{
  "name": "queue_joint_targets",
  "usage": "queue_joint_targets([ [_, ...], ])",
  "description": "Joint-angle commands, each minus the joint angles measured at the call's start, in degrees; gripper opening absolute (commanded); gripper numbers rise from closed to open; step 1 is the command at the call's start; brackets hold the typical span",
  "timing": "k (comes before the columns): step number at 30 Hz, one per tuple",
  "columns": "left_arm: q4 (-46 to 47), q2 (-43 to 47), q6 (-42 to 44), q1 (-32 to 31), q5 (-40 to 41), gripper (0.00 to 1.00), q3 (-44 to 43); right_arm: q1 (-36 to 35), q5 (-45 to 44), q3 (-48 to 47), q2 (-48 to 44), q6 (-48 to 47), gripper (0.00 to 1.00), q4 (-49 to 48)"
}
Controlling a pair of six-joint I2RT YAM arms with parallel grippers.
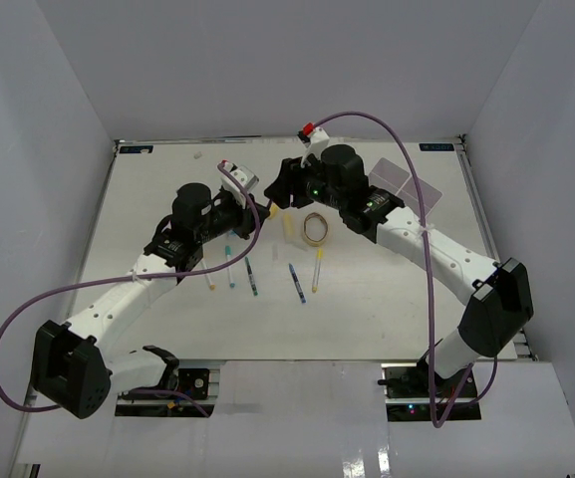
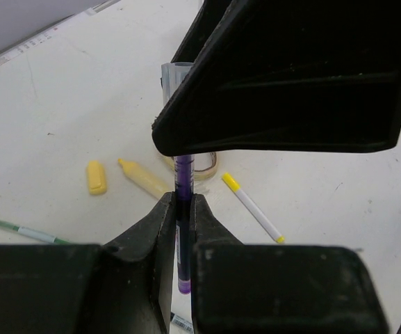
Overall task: Sort the stationery into containers
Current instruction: Pick up the pen from the center of the board.
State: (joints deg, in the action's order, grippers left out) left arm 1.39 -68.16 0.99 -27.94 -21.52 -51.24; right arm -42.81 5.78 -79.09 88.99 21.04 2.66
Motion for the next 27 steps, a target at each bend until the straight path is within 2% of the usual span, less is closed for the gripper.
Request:
queue_joint_targets([
  [1, 0.99, 0.22, -0.55, -0.27, 0.69, 0.0, 0.09, -0.43, 0.37, -1.59, -0.05, 1.2, 0.53, -3.8],
  [5, 0.9, -0.13, -0.56, -0.36, 0.34, 0.0, -0.17, -0.44, 0.37, -1.42, -0.05, 1.2, 0.36, -3.45],
  [10, 0.99, -0.39, -0.56, -0.44, 0.25, 0.0, -0.17, -0.44, -0.33, -1.33, -0.13, 1.2, 0.2, -2.83],
  [11, 0.9, -0.48, -0.56, -0.44, 0.25, 0.03, -0.09, -0.44, -0.85, -1.16, -0.31, 1.11, 0.15, -2.74],
  [13, 0.99, -0.48, -2.47, -0.53, 1.12, 0.12, -0.17, -0.43, -1.65, -0.46, -0.92, 0.94, 0.1, -2.74],
  [14, 0.9, -0.57, -2.84, -0.53, 1.74, 0.23, -0.26, -0.26, -2.43, -0.1, -1.1, 0.85, 0.08, -2.74],
  [16, 0.9, -0.57, -3.28, -0.62, 2.27, 0.39, -0.35, 0.26, -2.88, 0.6, -2.06, 0.85, 0.08, -2.74],
  [17, 0.9, -0.74, -3.54, -0.53, 2.53, 0.52, -0.35, 0.88, -3.32, 1.39, -2.85, 0.85, 0.08, -2.74],
  [20, 0.72, -0.83, -4.33, -0.53, 3.06, 0.68, -0.35, 2.2, -5.07, 3.32, -4.35, 0.32, 0.08, -2.74],
  [21, 0.46, -1.01, -4.6, -0.53, 3.41, 0.78, -0.52, 3.33, -5.51, 3.94, -5.57, -0.46, 0.08, -2.74],
  [24, -1.03, -1.62, -5.74, -0.53, 5.95, 0.9, -1.49, 6.67, -10.86, 5.87, -8.48, -3.01, 0.08, -2.74],
  [25, -1.12, -2.32, -6.18, -0.53, 7.18, 0.97, -1.84, 7.64, -13.32, 6.31, -9.35, -3.8, 0.08, -2.74],
  [27, -4.1, -3.2, -7.14, -0.53, 10.52, 0.98, -3.06, 11.32, -15.88, 7.63, -11.46, -6.17, 0.08, -2.74],
])
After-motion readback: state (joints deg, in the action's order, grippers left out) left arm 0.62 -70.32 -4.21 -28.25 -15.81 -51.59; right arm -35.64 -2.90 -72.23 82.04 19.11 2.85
